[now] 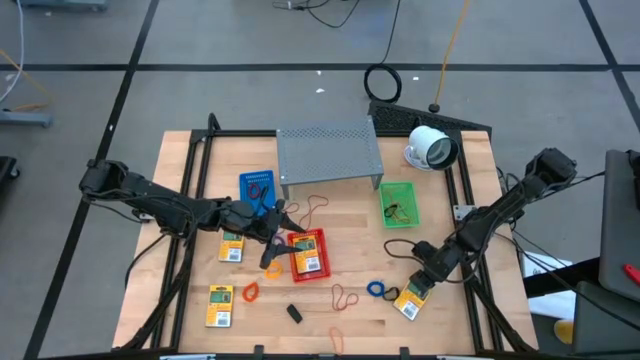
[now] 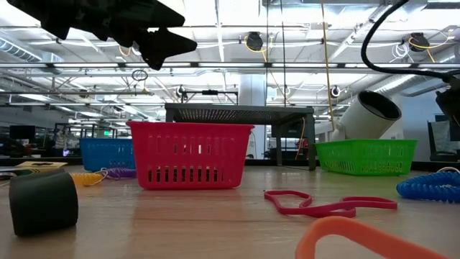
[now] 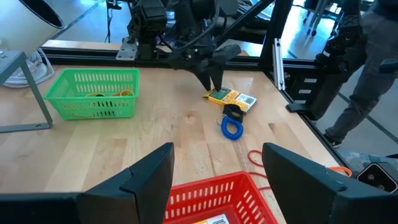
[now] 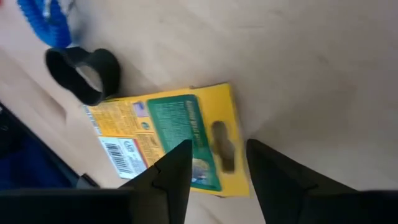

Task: Pick & Place Office Desk Supplies
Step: Put the bottom right yellow crayon box into the red bin

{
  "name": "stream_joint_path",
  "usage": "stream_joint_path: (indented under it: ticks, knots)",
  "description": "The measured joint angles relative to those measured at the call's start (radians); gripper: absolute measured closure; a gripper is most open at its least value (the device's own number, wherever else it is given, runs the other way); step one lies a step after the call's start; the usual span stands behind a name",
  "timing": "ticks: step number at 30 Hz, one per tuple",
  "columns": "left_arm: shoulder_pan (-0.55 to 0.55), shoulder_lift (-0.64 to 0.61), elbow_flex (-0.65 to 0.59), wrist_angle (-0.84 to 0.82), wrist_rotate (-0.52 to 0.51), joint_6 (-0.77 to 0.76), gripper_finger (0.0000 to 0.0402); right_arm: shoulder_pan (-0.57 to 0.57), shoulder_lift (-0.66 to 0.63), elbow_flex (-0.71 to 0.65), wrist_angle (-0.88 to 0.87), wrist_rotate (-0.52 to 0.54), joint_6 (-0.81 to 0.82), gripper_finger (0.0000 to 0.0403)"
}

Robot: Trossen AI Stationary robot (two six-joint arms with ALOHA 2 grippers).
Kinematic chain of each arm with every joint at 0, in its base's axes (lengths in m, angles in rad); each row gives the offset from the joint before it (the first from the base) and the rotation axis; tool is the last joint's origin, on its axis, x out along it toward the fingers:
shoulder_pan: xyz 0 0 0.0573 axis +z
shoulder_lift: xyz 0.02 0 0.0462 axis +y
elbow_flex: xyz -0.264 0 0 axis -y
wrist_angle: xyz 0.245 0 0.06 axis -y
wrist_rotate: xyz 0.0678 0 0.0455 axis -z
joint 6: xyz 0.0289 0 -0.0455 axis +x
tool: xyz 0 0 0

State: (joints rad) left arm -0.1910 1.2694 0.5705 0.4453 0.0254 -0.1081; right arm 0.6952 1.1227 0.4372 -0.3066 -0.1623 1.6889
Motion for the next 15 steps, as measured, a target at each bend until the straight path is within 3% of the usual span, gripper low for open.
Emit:
stream_joint_path:
  ticks: [15]
  knots:
    - [0.0, 0.0, 0.0, 0.0, 0.0, -0.001, 0.0147, 0.0, -0.015, -0.001, -0.012, 0.002, 0.004, 0.0278]
